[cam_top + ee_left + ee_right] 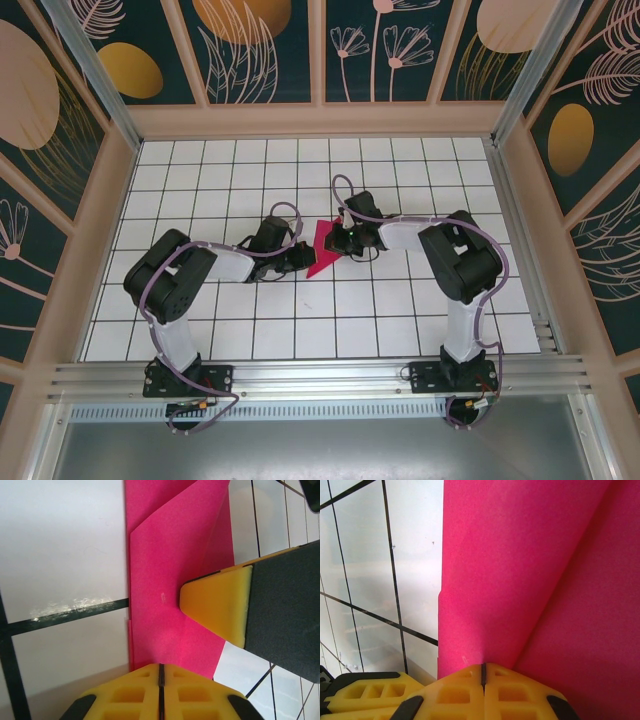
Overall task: Fold a paper plane with a square sheet of paper (pick it up from the middle)
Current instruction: Fourth fold the wing at the center of the table.
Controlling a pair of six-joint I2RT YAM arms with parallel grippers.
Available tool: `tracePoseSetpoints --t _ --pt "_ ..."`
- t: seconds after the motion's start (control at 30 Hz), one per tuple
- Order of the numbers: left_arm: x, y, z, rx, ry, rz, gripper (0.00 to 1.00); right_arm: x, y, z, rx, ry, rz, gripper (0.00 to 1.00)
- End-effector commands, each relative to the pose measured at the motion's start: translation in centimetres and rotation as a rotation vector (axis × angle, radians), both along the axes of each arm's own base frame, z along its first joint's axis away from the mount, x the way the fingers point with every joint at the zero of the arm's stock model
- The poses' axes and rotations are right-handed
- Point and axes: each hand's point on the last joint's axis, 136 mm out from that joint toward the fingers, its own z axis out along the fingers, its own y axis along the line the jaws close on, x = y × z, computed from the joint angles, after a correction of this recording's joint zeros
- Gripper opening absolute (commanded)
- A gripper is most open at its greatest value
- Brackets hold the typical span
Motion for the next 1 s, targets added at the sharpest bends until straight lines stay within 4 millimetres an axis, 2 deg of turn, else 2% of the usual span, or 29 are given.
tracePoseSetpoints --t 0.0,0.07,0.17,0.27,0.33,0.57,0.97 --pt "0.0 0.2 1.6 -0.012 -0.013 0.026 0.14 0.2 -1.4 -1.7 -0.073 0.031 -0.045 0.04" --pt "0.9 0.1 3.8 -0.051 -0.069 0.057 0.16 0.2 -1.3 -1.8 -0.07 0.034 -0.042 0.04" --pt "1.5 -0.2 6.0 -0.102 -0.119 0.078 0.17 0.2 -1.3 -1.8 -0.069 0.035 -0.041 0.04" --pt "1.5 -0.8 6.1 -0.13 -0.108 0.062 0.17 0.1 -1.3 -2.0 -0.07 0.04 -0.042 0.04" --pt "1.2 -1.0 4.8 -0.127 -0.07 0.054 0.17 0.1 -1.3 -2.0 -0.069 0.041 -0.042 0.04" --pt "-0.1 -1.8 2.3 -0.094 0.014 -0.007 0.17 0.0 -1.2 -2.1 -0.065 0.049 -0.042 0.04" --pt "-1.6 -0.5 -1.5 0.035 0.108 -0.013 0.15 -0.1 -1.4 -2.4 -0.071 0.06 -0.049 0.04"
